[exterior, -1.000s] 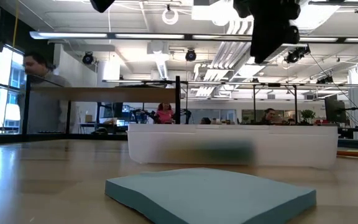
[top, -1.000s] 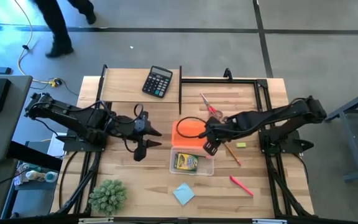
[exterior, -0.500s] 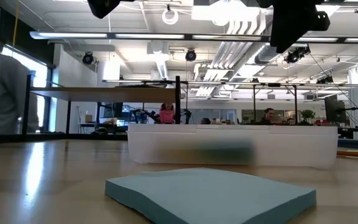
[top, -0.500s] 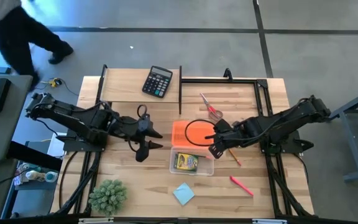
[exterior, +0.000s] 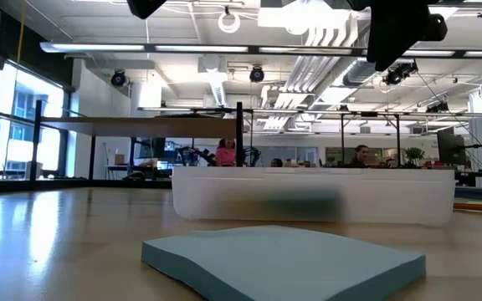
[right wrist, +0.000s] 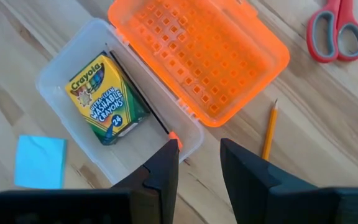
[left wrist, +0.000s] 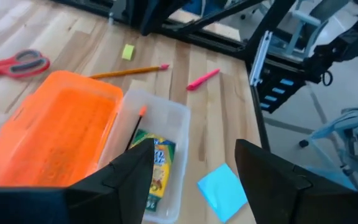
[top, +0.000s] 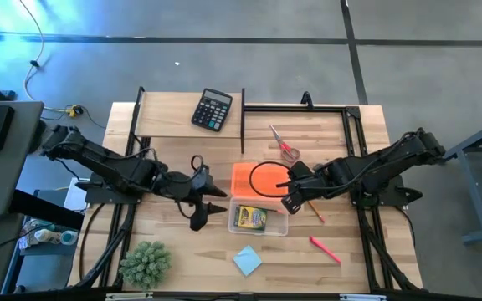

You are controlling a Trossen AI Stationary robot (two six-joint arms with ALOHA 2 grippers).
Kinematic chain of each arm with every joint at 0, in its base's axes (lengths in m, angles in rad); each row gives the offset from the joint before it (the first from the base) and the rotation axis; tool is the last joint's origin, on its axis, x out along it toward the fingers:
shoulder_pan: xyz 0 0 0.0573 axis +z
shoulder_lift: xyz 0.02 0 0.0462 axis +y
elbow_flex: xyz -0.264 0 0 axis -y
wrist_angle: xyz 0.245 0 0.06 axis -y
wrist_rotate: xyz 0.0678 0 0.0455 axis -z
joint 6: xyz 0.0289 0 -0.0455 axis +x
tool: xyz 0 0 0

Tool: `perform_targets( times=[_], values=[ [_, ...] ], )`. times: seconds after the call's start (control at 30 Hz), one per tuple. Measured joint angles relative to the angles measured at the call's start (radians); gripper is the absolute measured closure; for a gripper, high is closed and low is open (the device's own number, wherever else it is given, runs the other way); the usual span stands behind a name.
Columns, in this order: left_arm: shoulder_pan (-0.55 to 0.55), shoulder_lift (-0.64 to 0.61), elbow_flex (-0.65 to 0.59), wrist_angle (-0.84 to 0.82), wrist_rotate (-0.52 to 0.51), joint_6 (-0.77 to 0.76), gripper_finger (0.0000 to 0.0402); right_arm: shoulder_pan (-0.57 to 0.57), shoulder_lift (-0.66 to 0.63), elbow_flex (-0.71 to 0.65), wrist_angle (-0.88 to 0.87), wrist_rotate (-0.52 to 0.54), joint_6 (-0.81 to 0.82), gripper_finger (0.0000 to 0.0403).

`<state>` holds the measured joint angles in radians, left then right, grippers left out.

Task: Pack school essentials
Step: Put the blue sticky notes into the supply box

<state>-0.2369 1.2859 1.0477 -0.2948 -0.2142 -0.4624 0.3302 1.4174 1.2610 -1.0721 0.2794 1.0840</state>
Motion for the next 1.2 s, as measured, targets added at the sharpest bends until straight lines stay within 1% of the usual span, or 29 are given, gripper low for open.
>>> perform_targets(
  times=[0.13, 0.23, 0.6, 0.73, 0.83, 1.1, 1.2],
  values=[
    [-0.032, 0.019, 0.007, 0.007, -0.036, 0.017, 0.0187, -0.001, 0.0, 0.0, 0.004, -0.001, 0.02, 0.0293],
    [-0.054, 0.033, 0.028, 0.002, -0.062, -0.005, 0.0187, -0.001, 0.0, 0.0, 0.008, -0.002, 0.041, 0.0293],
    [-0.123, 0.052, 0.11, -0.001, -0.103, -0.003, 0.0188, -0.001, 0.0, 0.0, 0.016, -0.002, 0.034, 0.0293],
    [-0.139, 0.052, 0.146, -0.002, -0.104, 0.057, 0.0188, -0.001, 0.0, 0.0, 0.016, 0.0, 0.033, 0.0293],
    [-0.14, 0.052, 0.163, -0.004, -0.104, 0.069, 0.0188, -0.001, 0.0, 0.0, 0.016, 0.0, 0.011, 0.0293],
    [-0.167, 0.052, 0.221, -0.112, -0.111, 0.08, 0.0188, -0.001, 0.0, 0.0, 0.017, -0.002, 0.015, 0.0293],
    [-0.174, 0.052, 0.222, -0.14, -0.11, 0.024, 0.0188, -0.001, 0.0, 0.0, 0.018, -0.003, 0.015, 0.0293]
  ],
)
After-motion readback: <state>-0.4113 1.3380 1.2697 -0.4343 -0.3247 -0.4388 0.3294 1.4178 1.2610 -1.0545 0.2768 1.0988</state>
